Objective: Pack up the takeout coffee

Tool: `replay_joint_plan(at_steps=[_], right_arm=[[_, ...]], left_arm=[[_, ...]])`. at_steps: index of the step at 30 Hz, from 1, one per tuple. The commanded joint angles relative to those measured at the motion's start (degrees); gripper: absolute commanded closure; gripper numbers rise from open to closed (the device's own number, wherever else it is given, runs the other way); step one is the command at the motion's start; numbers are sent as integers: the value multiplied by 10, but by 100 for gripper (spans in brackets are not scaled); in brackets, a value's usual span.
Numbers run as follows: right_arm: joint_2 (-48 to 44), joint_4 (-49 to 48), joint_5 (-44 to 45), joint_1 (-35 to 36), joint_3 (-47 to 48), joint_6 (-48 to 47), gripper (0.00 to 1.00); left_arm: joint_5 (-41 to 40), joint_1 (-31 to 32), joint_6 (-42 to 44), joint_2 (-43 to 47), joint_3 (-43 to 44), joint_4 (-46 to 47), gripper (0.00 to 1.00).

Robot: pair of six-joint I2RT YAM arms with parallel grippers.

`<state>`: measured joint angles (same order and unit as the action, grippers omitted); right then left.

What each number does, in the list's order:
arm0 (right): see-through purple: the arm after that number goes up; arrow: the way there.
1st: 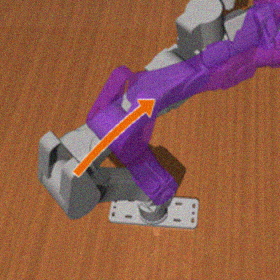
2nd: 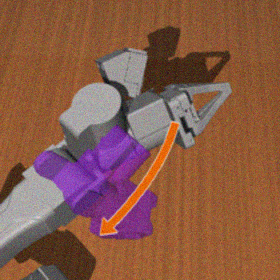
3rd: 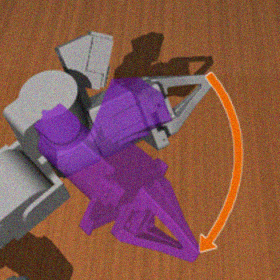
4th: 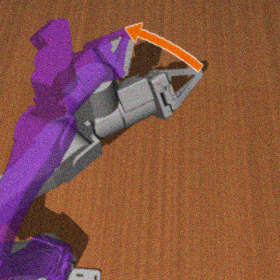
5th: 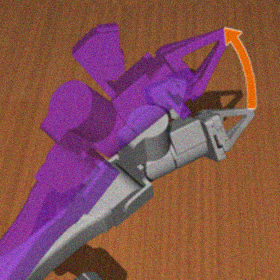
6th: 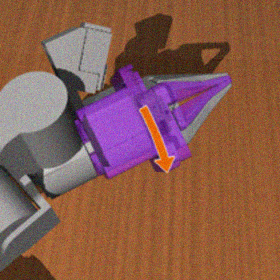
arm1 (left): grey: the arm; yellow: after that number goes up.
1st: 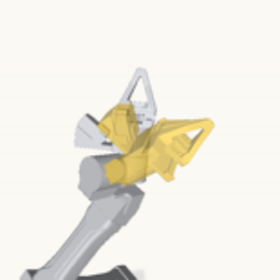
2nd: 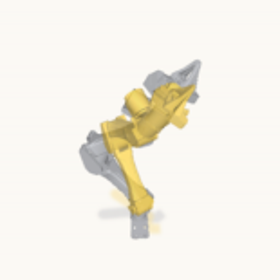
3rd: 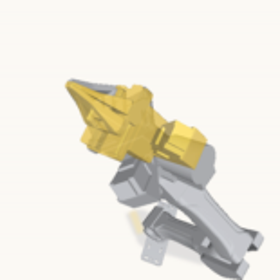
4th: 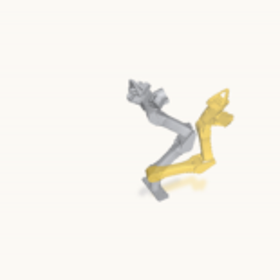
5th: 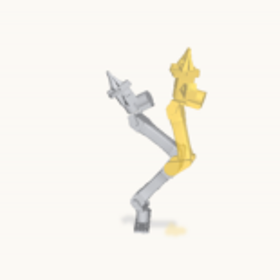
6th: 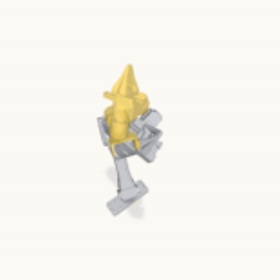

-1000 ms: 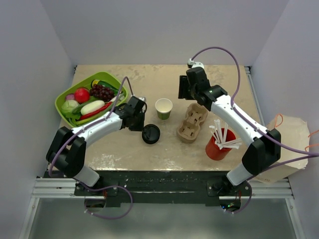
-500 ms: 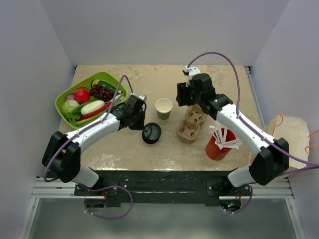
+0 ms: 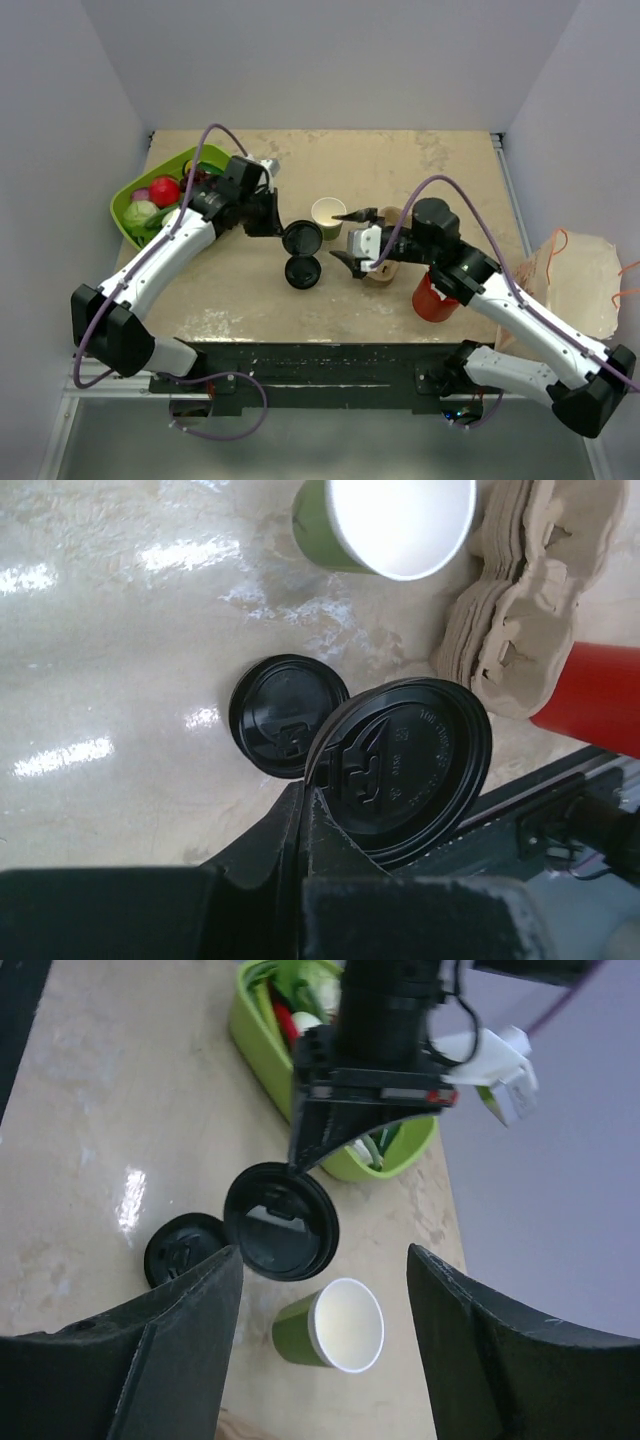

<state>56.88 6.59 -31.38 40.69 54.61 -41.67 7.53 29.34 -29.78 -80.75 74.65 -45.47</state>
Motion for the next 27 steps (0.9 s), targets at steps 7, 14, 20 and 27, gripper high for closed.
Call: replay_joint_plan(at_steps=[7, 14, 20, 27], right_arm=[[137, 270, 12, 69, 133, -409, 35], [171, 265, 28, 83, 143, -422, 39], [175, 293, 26, 84, 146, -437, 40], [196, 292, 25, 91, 152, -424, 44]], left_arm=[[192, -63, 24, 8, 23, -75, 100], [234, -63, 14, 12, 18, -84, 100], [247, -64, 4, 10, 20, -87, 100], [281, -63, -2, 10, 9, -81, 100]])
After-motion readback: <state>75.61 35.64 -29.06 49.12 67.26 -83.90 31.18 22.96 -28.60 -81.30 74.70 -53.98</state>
